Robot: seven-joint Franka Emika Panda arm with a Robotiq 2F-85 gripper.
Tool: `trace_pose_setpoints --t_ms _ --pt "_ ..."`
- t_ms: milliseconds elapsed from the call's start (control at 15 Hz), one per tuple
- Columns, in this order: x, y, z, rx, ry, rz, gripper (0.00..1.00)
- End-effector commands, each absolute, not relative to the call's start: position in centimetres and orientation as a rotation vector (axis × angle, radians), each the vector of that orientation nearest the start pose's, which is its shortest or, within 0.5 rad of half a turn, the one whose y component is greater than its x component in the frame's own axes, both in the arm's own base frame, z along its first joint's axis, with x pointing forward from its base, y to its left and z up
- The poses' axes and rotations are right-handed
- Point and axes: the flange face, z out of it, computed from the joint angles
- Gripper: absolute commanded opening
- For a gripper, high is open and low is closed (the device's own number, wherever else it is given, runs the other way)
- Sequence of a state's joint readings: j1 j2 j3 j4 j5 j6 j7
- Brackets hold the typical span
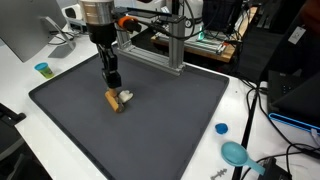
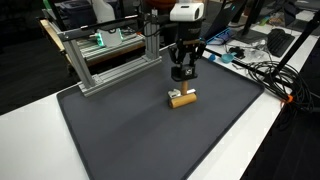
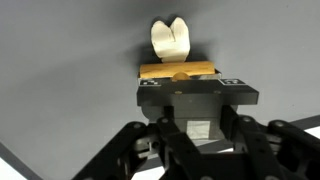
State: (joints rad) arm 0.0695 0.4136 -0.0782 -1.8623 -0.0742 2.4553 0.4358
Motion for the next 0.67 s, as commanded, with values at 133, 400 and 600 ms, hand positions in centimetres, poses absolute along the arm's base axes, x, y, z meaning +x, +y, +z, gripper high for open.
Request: trace_pose_setpoints --t_ms 133,400,600 --pt "64.8 -3.6 36.3 -3.075 0.581 -0.344 0.21" --pt "63.7 -4.1 37.5 -3.116 0.456 -0.324 0.21" --pt "62.9 -2.7 36.6 -3.129 0.352 -0.266 0.21"
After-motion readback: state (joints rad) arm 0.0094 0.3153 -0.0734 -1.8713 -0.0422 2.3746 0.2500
